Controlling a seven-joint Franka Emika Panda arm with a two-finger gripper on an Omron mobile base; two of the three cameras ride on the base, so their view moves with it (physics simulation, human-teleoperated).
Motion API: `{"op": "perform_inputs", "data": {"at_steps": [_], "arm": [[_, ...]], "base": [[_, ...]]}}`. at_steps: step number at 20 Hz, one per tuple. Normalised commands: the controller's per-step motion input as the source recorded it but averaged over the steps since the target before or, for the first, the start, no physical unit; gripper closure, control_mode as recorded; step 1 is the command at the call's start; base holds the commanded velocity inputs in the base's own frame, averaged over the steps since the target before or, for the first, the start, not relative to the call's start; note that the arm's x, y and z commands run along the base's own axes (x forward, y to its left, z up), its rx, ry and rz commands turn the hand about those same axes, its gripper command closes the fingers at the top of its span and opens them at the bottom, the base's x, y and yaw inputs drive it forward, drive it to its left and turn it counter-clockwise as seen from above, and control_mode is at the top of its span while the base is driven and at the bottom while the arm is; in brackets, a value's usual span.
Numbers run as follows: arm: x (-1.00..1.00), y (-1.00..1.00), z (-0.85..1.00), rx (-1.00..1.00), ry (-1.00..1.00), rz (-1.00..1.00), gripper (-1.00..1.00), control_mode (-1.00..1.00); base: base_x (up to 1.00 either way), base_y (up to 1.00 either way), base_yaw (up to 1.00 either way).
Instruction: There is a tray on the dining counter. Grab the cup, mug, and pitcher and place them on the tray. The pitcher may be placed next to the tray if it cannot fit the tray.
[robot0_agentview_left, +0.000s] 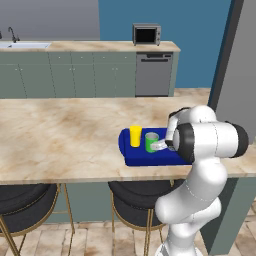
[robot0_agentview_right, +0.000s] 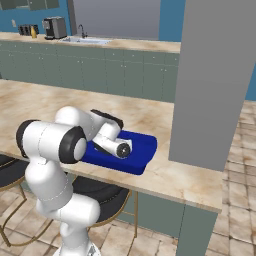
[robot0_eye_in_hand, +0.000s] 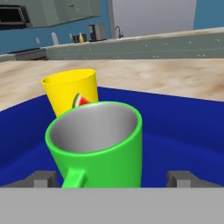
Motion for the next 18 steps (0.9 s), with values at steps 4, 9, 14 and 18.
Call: {"op": "perform_inputs", "data": {"at_steps": [4,9,14,18], "arm": [[0.00,0.00,0.01,0.00,0.00,0.08,-1.00,-1.00],[-0.05,0.00,0.23,0.00,0.00,0.02,-1.00,-1.00],[-0.24,0.00,0.41,0.00,0.00,0.00,-1.00,-1.00],[-0.27,0.00,0.42,0.00,0.01,0.00,-1.00,-1.00]], "base": [[0.00,0.00,0.00],[0.00,0.00,0.00],[0.00,0.00,0.00],[0.00,0.00,0.00]]}}
